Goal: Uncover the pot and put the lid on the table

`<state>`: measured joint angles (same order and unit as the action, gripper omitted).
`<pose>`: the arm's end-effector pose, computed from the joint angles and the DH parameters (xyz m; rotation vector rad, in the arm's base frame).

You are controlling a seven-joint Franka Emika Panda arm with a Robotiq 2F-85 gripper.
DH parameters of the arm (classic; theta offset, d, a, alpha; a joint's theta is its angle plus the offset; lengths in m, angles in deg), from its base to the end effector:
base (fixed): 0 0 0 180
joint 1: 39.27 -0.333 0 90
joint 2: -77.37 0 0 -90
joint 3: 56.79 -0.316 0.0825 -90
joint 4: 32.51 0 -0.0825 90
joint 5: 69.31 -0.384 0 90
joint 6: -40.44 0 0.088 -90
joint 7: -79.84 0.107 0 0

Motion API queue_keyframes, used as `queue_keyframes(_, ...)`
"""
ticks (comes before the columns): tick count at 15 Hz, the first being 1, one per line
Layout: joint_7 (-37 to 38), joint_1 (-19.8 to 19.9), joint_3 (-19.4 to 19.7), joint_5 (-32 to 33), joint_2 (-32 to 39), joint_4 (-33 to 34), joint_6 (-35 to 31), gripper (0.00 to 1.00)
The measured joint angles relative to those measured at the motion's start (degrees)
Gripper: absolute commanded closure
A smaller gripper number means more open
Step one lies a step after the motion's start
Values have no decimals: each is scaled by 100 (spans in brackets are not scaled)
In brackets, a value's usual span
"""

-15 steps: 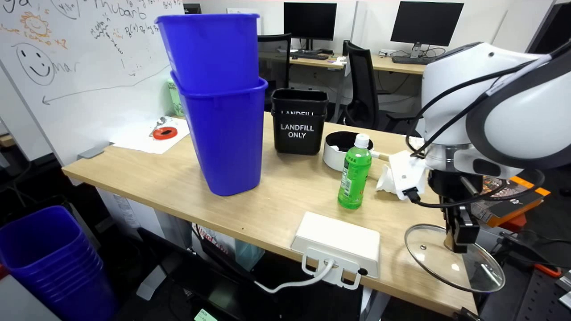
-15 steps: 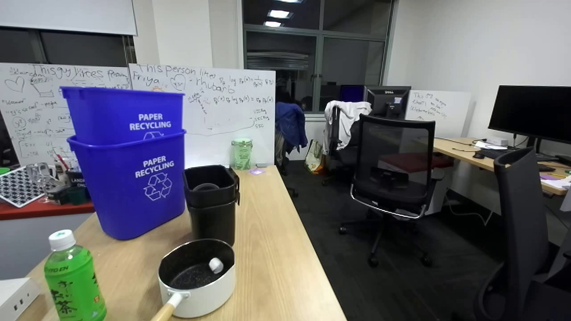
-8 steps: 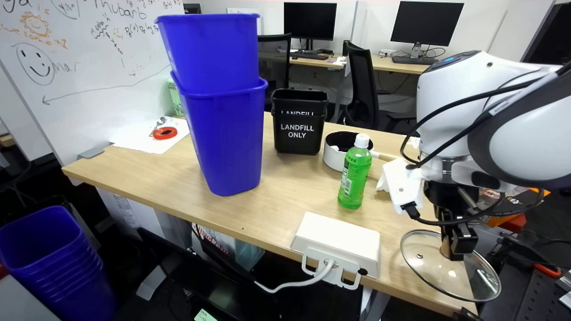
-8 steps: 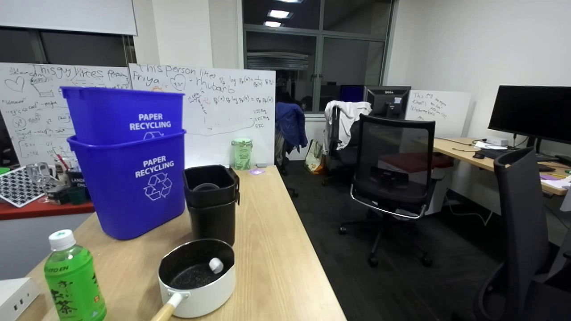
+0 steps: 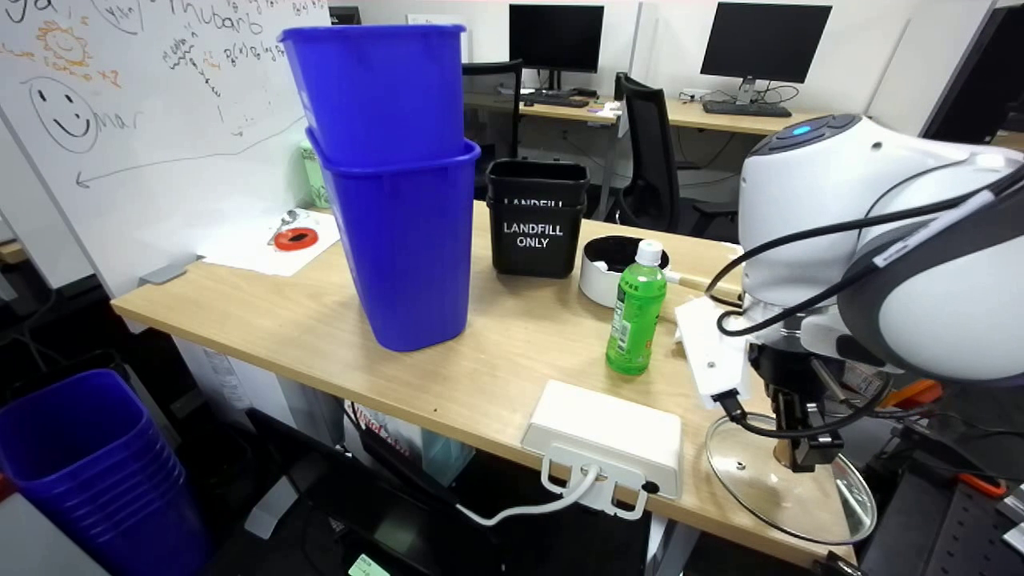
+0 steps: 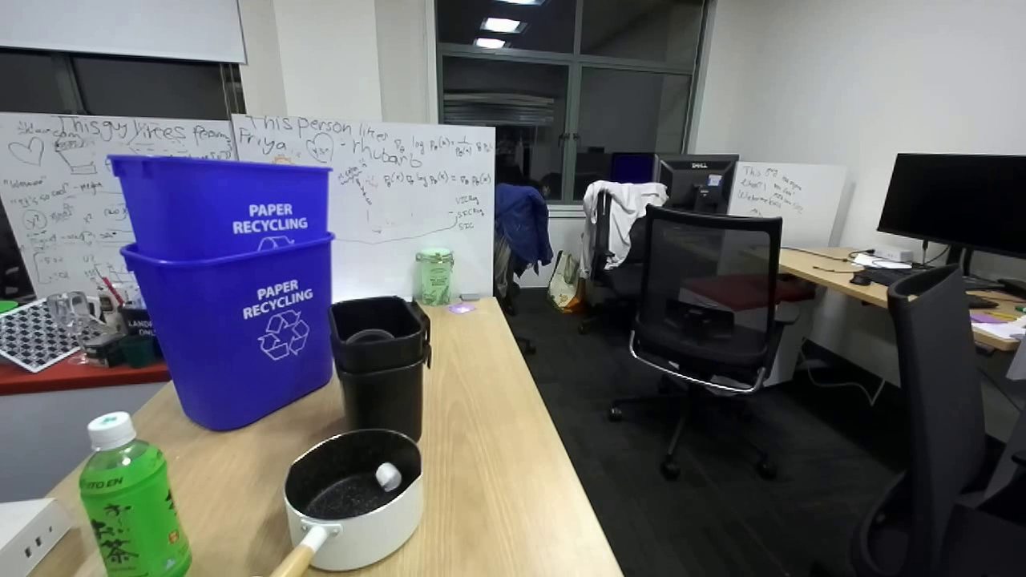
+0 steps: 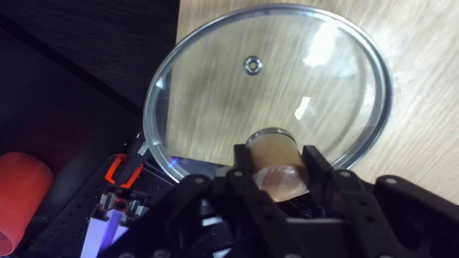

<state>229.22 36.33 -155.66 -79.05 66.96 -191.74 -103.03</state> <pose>0.3298 0.1122 0.1850 1.0614 -2.6409 0.1143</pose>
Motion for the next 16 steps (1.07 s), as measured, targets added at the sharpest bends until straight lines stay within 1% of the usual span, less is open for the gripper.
queue_keyframes(1, -9, 264, -309, -45, -91, -2, -72, 82)
queue_keyframes(2, -40, 547, -640, -150, -203, -3, -143, 34)
queue_keyframes(3, -74, 822, -967, -288, -329, 0, -220, 33)
queue_keyframes(5, -199, 1354, -1604, -646, -589, 77, -322, 21)
queue_keyframes(6, -338, 1614, -1842, -806, -704, 187, -282, 13)
queue_keyframes(8, -646, 2136, -2251, -1167, -852, 441, -269, 1)
queue_keyframes(9, -789, 2392, -2471, -1345, -942, 574, -260, 0)
queue_keyframes(10, -1094, 2486, -2535, -1656, -1075, 662, -184, 0)
queue_keyframes(12, -1688, 2477, -2533, -2205, -1410, 813, -68, 0)
queue_keyframes(14, -2052, 2416, -2457, -2430, -1664, 998, 229, 0)
queue_keyframes(16, -2162, 2295, -2333, -2540, -1894, 1148, 344, 0)
